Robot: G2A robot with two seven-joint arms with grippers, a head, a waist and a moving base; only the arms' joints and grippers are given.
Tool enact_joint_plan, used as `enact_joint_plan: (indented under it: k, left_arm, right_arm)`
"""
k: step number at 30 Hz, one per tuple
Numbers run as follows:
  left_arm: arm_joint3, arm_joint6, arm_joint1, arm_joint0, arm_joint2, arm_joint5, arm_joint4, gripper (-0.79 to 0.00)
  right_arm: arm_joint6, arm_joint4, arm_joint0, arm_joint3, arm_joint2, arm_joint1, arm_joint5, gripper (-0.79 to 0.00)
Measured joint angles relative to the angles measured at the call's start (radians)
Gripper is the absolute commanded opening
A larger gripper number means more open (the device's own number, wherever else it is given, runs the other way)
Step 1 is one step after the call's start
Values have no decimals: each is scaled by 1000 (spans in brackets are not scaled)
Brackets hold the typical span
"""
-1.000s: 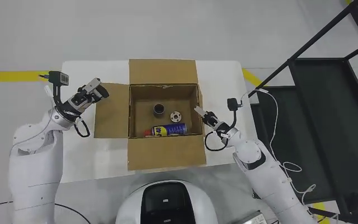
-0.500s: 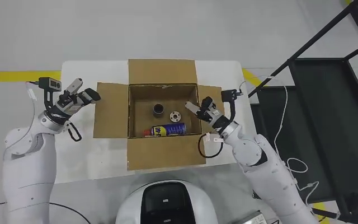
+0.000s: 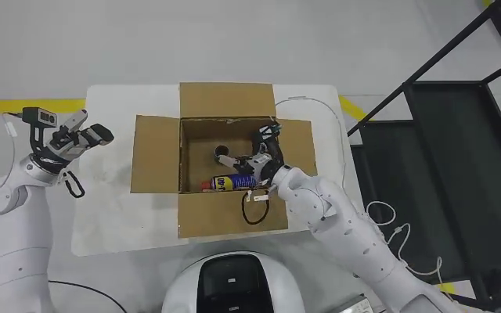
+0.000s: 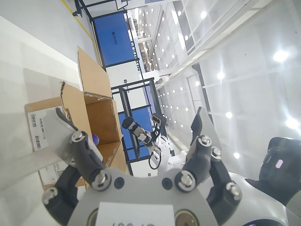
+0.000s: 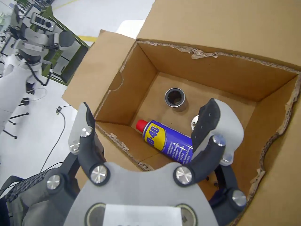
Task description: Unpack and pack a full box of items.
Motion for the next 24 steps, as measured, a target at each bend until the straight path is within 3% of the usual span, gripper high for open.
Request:
enact_joint_plan:
  k: [8, 24]
  left_arm:
    - [2, -8, 1, -4, 6, 0, -6, 0]
    - [2, -8, 1, -4, 6, 0, -6, 0]
  right_arm:
    - [127, -42, 57, 44, -46, -17, 83, 0]
    - [133, -46, 65, 52, -52, -19, 79, 0]
